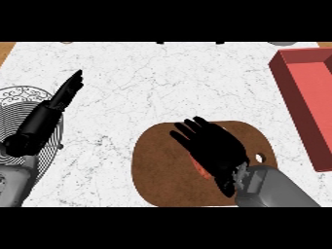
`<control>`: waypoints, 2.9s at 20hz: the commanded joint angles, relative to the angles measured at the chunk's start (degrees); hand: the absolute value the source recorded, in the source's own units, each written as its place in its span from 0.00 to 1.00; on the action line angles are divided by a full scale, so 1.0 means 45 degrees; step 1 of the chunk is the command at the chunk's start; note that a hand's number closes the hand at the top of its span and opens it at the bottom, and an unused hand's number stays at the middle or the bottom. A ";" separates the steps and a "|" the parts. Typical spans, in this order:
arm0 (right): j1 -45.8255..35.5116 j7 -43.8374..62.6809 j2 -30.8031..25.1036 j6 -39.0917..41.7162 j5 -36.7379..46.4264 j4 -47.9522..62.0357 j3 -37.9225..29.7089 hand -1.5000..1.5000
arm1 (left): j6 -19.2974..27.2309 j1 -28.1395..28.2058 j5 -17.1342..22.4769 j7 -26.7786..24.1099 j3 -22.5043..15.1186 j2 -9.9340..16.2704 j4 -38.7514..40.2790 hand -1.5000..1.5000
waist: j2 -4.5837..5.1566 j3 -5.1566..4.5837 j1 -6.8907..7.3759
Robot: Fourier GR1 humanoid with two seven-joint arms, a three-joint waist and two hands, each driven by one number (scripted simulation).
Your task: Pick the sweet potato from the cutting board and place it in the cardboard box
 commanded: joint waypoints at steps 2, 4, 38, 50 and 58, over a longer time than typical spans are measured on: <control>-0.0464 -0.0501 0.1026 0.0341 0.0533 0.0937 -0.0575 0.00 | -0.0284 0.0743 -0.0398 -0.0285 0.0191 -0.0398 -0.0416 0.50 | -0.0002 -0.0001 0.0036; 0.0486 -0.0880 0.0753 -0.0227 0.1177 0.0913 -0.0005 0.00 | -0.0162 -0.0339 -0.0550 0.0514 0.0259 -0.0818 -0.0033 0.50 | 0.0000 0.0001 -0.0034; -0.1667 -0.0550 0.2001 -0.5539 0.2837 0.7241 -0.7566 1.00 | -0.1342 0.0335 -0.1280 0.0405 0.1181 -0.1529 -0.0976 0.50 | 0.0430 0.0051 0.0090; -0.8065 0.1711 0.1098 -0.9371 0.4882 1.2452 -0.9077 1.00 | -0.1612 -0.0317 -0.1316 0.0459 0.1220 -0.1499 -0.0503 0.50 | 0.0212 0.0001 0.0631; -0.8519 0.5019 0.0152 -1.2017 0.5035 1.2000 -1.0878 1.00 | -0.1375 0.0406 -0.1623 0.0403 0.1141 -0.1598 -0.0778 0.50 | 0.0057 0.0003 0.0281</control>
